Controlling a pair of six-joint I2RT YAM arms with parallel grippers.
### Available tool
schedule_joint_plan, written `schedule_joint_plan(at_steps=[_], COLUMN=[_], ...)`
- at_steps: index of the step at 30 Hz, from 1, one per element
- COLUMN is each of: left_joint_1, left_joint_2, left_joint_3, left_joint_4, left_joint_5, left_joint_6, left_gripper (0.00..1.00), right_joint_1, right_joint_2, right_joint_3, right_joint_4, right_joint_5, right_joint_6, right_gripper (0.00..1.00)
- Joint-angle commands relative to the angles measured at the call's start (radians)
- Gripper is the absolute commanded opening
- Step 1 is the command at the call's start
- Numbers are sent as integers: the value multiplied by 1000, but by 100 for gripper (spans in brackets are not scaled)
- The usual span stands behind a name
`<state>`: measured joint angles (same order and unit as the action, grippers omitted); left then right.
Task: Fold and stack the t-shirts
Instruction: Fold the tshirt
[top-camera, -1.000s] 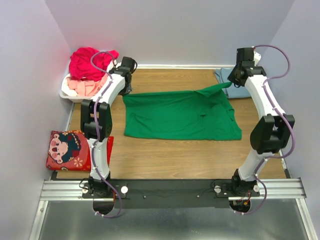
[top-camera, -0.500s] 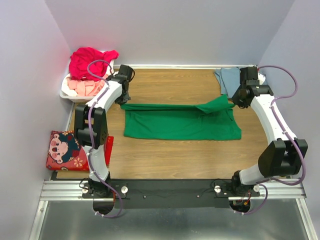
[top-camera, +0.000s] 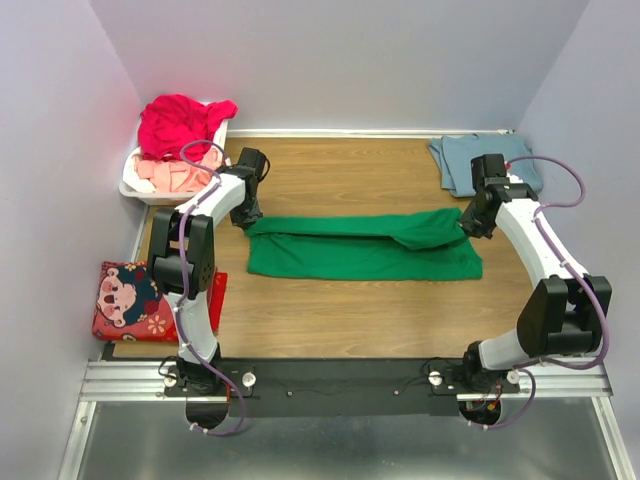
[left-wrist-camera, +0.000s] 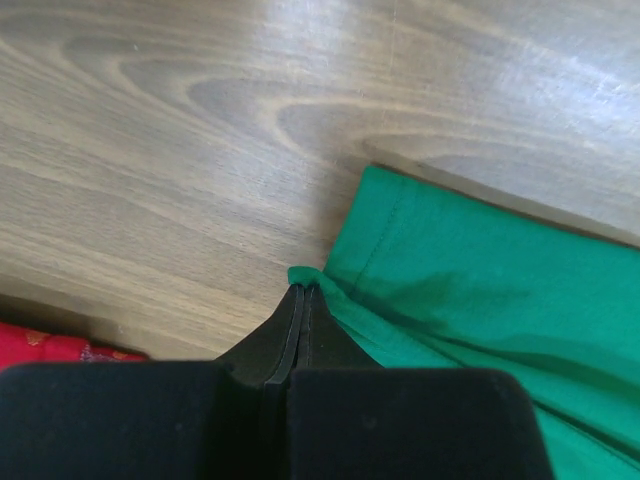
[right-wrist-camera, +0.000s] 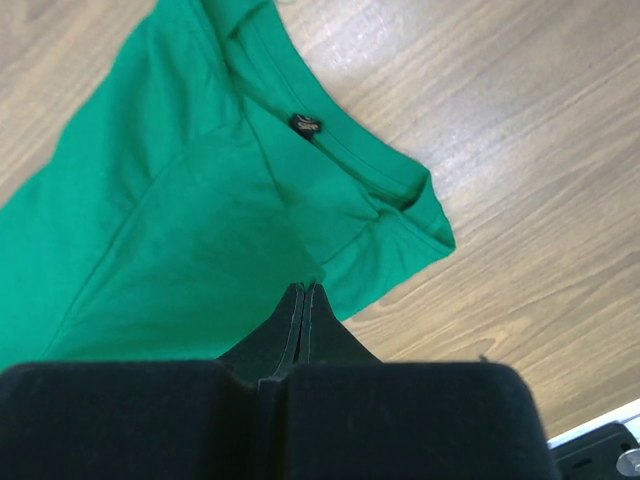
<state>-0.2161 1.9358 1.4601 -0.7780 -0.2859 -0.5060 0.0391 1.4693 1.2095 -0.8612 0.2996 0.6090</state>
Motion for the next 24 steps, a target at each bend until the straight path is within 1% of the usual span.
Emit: schedule_joint_plan(at_steps=[1,14,16,17,19,20,22,24], left_joint_1=[-2,-25,-25,-26,-26,-26,-26,-26], left_joint_2=[-34,29,35,34,29,17,2,-26], left_joint_3=[-41,-26,-24,-24,-27,-32,-41,-40], left_joint_4=[28,31,13,-7,-33,-49,-67,-84], left_joint_5=[31,44,24,16,-15,-22,-53,-68], left_joint_6=[-14,-17,-34,-37,-63,-72,-95,-121], left_gripper=[0,0,3,9,13,15,16,18], right_joint_1=[-10,-8,-10,-10,-10,-10,-10,-10], right_joint_2=[-10,71,79,85,86,88,88,77], right_joint_3=[-34,-68,-77,-80,-88,-91,-91,-93], right_joint_4=[-32,-32,-33,-32,-38,-41,-55,-58], right_joint_5=[58,69,62,56,36,32,32,36], right_joint_6=[28,34,32,32,41,44,66,72], right_gripper=[1,1,1,13,32,48,55,57])
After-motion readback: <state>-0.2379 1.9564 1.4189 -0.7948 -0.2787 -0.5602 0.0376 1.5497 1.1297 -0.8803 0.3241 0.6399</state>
